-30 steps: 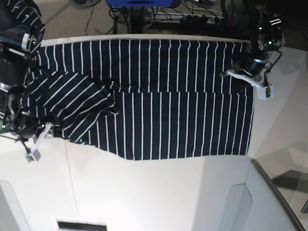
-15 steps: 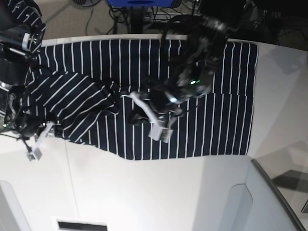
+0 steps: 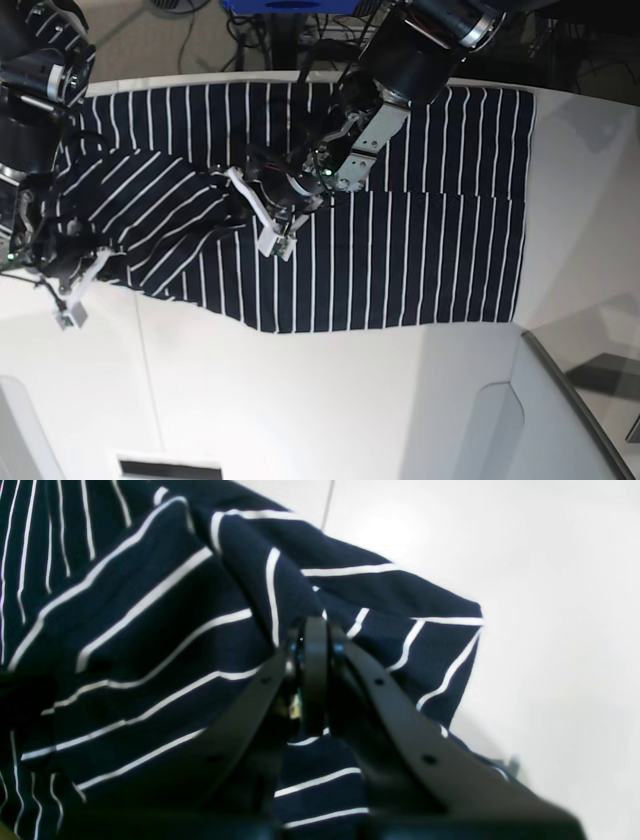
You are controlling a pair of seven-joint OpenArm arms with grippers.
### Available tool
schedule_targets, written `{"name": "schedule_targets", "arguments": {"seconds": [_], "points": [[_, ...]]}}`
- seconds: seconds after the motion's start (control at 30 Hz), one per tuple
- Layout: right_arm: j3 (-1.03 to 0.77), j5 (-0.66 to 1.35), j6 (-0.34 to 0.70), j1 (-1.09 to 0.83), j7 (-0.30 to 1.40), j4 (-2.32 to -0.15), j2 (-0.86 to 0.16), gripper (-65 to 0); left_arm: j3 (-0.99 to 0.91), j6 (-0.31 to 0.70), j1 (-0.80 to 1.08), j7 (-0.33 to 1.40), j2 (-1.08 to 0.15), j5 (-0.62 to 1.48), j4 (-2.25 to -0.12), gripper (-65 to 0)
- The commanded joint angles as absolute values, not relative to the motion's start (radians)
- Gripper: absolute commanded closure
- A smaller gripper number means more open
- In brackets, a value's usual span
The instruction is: Layout the t-shirt on the table in an organized manner, then fold the t-shirt properly
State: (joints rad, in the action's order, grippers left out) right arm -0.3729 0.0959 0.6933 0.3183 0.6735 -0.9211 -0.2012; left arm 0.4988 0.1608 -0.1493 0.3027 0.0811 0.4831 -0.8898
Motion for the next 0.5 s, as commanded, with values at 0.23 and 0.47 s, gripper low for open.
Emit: {"name": "schedule_targets", "arguments": {"seconds": [0.23,0.47], "points": [[-0.377,0.114,0.698,0.255,0.714,-1.092,-0.186,-0.2,0.501,0.151,-0.154,0.335,0.087,0.473,-0.888,0.0],[-0.377,0.116,0.698,0.113,0.799,-1.389,-0.148,-0.2,0.504,0.151,-0.151,0.337,0.085,0.473,-0.886,0.0]]}}
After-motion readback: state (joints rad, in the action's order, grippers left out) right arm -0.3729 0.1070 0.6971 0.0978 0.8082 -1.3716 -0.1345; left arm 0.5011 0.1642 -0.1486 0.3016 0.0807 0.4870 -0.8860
